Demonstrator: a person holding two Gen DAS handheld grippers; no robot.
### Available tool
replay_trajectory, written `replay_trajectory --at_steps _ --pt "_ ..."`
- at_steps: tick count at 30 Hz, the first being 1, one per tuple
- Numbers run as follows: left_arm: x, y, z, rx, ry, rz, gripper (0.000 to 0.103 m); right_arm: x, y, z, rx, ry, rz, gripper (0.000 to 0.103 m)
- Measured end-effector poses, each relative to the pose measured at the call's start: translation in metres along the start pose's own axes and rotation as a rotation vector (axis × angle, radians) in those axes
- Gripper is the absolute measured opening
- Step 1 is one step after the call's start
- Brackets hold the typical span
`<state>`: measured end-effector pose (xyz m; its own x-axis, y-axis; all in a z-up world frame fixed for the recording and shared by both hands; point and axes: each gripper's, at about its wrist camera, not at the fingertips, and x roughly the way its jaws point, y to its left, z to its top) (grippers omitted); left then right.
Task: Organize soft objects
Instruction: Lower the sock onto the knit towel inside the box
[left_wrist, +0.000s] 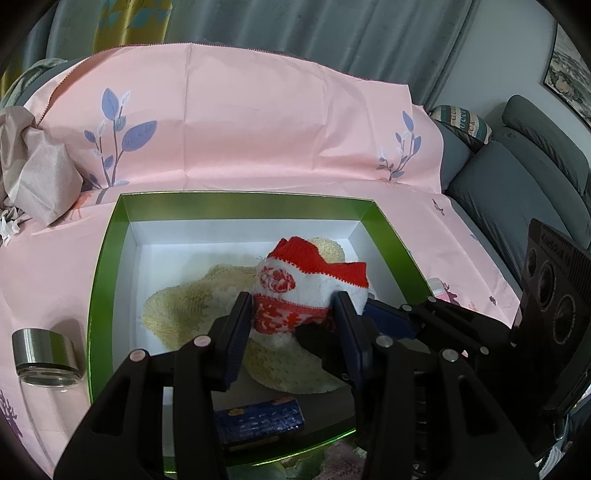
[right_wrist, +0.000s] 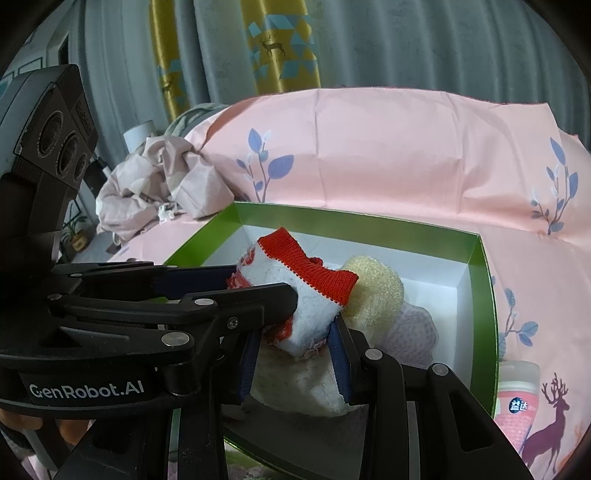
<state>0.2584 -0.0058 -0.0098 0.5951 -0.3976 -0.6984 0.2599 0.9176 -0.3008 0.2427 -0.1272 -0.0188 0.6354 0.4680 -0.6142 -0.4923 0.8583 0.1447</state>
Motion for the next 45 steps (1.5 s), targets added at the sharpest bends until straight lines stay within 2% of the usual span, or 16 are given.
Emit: replay_trajectory --at_steps 45 --pt "0.012 0.004 -0.001 -0.005 0.092 0.049 0.045 0.023 0.006 0.000 -0.039 0.161 -0.051 0.037"
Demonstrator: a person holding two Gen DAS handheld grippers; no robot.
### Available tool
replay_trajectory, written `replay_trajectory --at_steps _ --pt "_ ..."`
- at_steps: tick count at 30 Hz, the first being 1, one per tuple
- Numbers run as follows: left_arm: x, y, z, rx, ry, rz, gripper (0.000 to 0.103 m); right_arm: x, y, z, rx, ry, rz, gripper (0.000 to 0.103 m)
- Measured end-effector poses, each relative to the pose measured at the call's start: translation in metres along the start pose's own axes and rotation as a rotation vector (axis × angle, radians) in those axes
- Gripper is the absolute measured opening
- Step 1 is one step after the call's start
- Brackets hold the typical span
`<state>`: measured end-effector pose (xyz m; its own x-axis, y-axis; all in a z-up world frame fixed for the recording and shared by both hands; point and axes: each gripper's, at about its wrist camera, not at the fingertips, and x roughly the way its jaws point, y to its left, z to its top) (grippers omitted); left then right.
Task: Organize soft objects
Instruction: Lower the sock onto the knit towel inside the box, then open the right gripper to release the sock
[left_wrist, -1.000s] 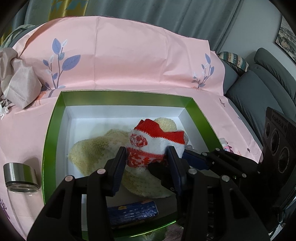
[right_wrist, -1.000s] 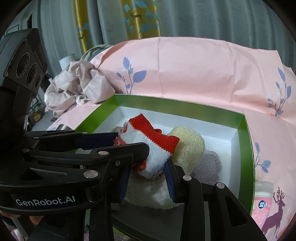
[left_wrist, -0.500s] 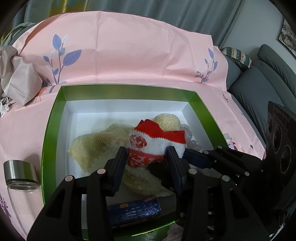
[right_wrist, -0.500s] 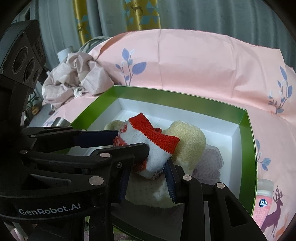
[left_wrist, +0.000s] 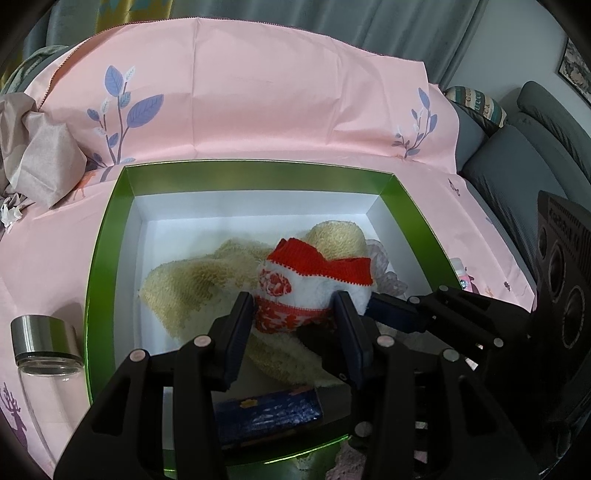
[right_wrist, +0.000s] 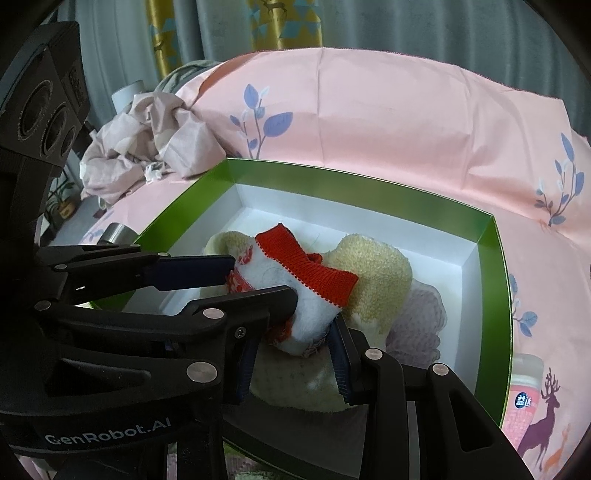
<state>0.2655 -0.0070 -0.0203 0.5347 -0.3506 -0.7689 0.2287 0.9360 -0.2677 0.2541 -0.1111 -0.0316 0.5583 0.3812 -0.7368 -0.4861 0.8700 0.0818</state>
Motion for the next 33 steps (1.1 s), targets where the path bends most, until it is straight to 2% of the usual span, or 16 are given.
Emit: replay_trajectory --at_steps 3,8,12,16,18,21,24,25,27,29,30,32,33 --pt "0.000 0.000 0.000 0.001 0.006 0.003 0.045 0.000 0.000 0.000 0.003 0.007 -0.001 0.037" --pt "0.001 0.002 -0.001 -0.010 0.010 0.012 0.056 0.001 0.000 0.000 0.003 0.015 -0.004 0.039" --pt "0.001 0.003 -0.002 -0.018 0.014 0.013 0.059 0.001 0.000 0.000 0.003 0.018 -0.006 0.040" --pt "0.000 0.001 -0.004 -0.016 0.015 0.020 0.072 0.001 0.000 0.000 0.003 0.023 -0.010 0.045" --pt "-0.001 0.001 -0.005 -0.017 0.014 0.023 0.073 0.000 0.001 -0.001 -0.001 0.023 -0.013 0.046" --pt "-0.002 0.002 -0.006 -0.025 0.014 0.028 0.083 -0.003 0.002 -0.002 -0.006 0.022 -0.014 0.048" --pt "-0.006 0.003 -0.007 -0.035 0.008 0.021 0.084 -0.008 0.003 -0.003 -0.011 0.016 -0.017 0.049" --pt "-0.008 0.003 -0.007 -0.038 0.007 0.020 0.084 -0.011 0.004 -0.003 -0.013 0.013 -0.019 0.051" --pt "-0.013 0.001 -0.007 -0.040 -0.002 0.023 0.085 -0.018 0.004 -0.004 -0.013 -0.002 -0.023 0.067" --pt "-0.020 -0.001 -0.007 -0.037 -0.016 0.026 0.085 -0.028 0.005 -0.006 -0.011 -0.031 -0.029 0.073" --pt "-0.023 -0.002 -0.007 -0.037 -0.022 0.029 0.087 -0.033 0.005 -0.007 -0.011 -0.043 -0.032 0.076" --pt "-0.032 -0.004 -0.008 -0.036 -0.045 0.044 0.103 -0.044 0.004 -0.010 -0.009 -0.064 -0.040 0.077" --pt "-0.038 -0.005 -0.009 -0.034 -0.062 0.051 0.102 -0.050 0.004 -0.011 -0.006 -0.072 -0.041 0.077"
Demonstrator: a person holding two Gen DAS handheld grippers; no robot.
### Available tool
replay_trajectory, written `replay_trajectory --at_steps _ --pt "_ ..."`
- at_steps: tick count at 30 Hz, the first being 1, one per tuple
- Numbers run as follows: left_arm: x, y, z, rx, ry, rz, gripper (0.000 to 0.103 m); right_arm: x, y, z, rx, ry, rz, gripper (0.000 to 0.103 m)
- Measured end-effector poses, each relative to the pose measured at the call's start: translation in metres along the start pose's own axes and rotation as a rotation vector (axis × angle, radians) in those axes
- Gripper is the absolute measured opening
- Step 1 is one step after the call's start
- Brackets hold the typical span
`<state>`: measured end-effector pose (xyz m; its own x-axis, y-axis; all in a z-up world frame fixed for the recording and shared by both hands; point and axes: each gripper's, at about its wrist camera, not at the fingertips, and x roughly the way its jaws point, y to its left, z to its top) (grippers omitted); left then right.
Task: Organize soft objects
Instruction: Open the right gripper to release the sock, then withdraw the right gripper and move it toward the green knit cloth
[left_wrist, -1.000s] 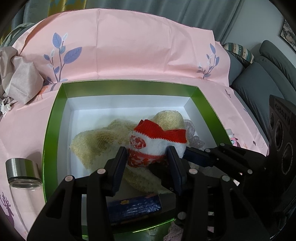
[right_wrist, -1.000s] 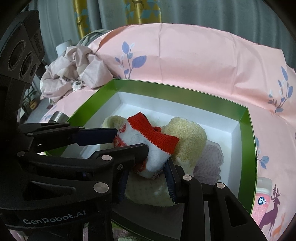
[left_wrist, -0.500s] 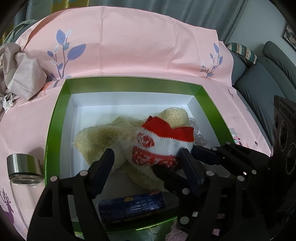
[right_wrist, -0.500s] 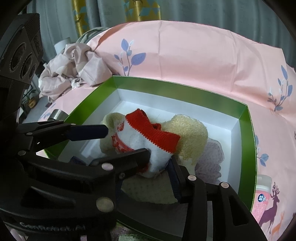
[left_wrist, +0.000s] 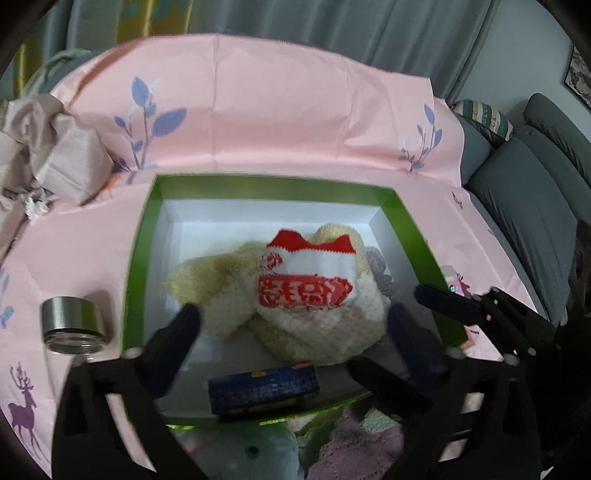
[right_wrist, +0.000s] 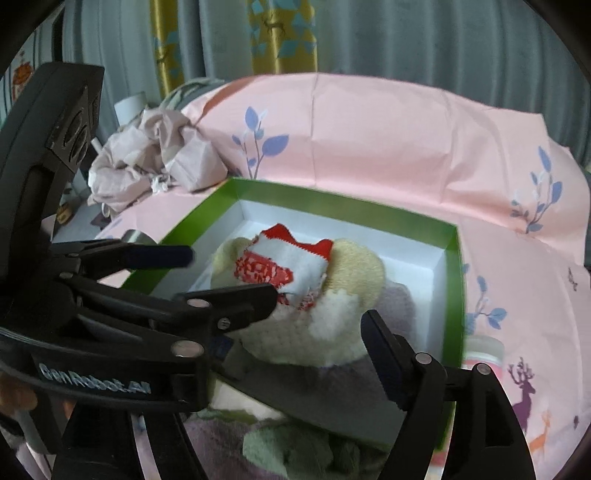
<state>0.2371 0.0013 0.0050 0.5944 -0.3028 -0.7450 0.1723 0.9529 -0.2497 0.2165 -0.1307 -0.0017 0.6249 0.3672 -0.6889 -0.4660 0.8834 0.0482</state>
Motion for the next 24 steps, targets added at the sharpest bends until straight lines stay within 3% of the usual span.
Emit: replay_trajectory --at_steps 14,24 --pt "-0.084 -0.034 -0.034 0.060 -0.138 0.017 0.102 -0.090 0.015 -0.029 0.033 -0.135 0.029 0.077" --pt "-0.125 -0.053 -0.078 0.047 -0.151 0.001 0.102 -0.140 0.025 -0.067 0.049 -0.152 0.028 0.078"
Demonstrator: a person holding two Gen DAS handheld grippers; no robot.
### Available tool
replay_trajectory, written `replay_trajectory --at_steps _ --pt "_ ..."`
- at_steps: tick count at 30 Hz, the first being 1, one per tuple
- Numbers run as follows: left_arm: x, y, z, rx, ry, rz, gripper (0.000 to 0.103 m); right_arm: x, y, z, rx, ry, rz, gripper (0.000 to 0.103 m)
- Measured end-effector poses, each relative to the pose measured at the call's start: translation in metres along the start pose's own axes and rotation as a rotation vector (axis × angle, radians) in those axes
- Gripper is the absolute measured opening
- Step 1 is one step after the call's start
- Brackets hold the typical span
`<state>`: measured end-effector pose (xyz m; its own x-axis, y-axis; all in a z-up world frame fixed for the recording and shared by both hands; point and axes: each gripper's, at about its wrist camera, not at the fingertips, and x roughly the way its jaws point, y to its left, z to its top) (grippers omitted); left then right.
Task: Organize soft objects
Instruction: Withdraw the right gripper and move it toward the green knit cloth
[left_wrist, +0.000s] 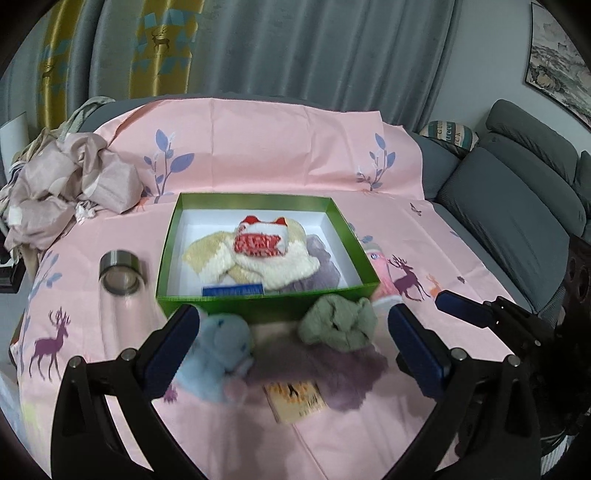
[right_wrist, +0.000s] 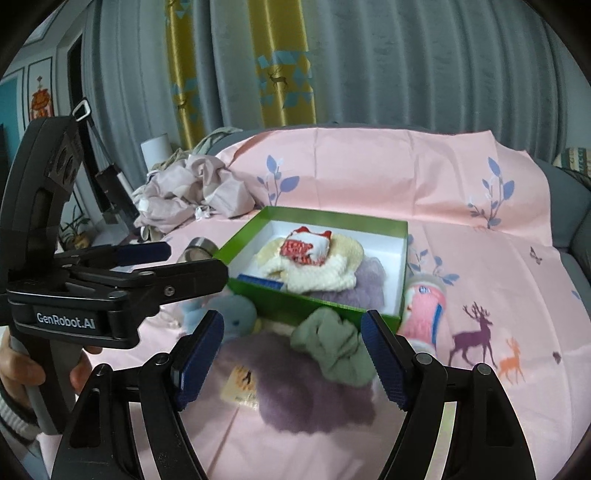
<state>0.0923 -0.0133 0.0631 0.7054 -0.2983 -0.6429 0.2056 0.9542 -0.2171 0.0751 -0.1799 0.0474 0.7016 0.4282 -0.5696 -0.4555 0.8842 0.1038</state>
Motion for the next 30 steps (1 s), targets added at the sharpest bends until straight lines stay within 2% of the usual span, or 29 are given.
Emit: replay_trajectory --at_steps 16,24,30 --pt "-0.027 -0.020 -0.056 -0.012 0.057 0.044 0.102 -0.026 0.006 -0.055 0.033 0.046 -0.014 0.078" --pt "-0.014 -0.015 -0.076 -0.098 0.112 -0.024 0.102 -0.025 -0.008 -0.074 0.100 0.056 -0.008 0.078" --pt "0.007 0.001 -0.093 -0.193 0.172 -0.072 0.102 -0.008 -0.032 -0.090 0.176 0.085 -0.044 0.077"
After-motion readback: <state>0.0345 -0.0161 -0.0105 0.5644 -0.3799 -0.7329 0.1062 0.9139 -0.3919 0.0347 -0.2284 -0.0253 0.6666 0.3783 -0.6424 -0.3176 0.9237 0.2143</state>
